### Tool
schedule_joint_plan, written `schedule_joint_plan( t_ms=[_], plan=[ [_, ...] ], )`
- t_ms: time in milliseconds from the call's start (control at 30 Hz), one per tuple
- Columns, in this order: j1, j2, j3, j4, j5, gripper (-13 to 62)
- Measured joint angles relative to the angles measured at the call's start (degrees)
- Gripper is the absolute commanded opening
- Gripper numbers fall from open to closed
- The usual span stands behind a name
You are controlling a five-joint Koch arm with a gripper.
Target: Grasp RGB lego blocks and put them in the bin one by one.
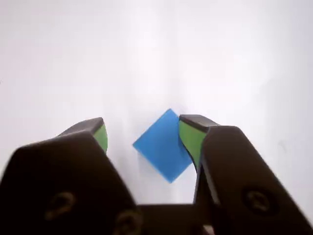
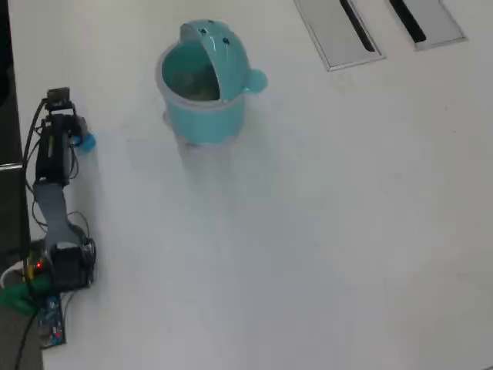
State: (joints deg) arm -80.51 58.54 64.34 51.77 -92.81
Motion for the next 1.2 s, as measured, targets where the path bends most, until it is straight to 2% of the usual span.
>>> schedule_joint_plan(
  t_ms=[533, 867, 1200],
  plan=[
    [2.0, 1.1, 14.2, -8.2, -6.7, 26.0],
    [2.5, 5.3, 16.1, -9.1, -7.7, 16.4],
    [5.0, 14.1, 21.8, -9.1, -9.8, 14.9]
  ],
)
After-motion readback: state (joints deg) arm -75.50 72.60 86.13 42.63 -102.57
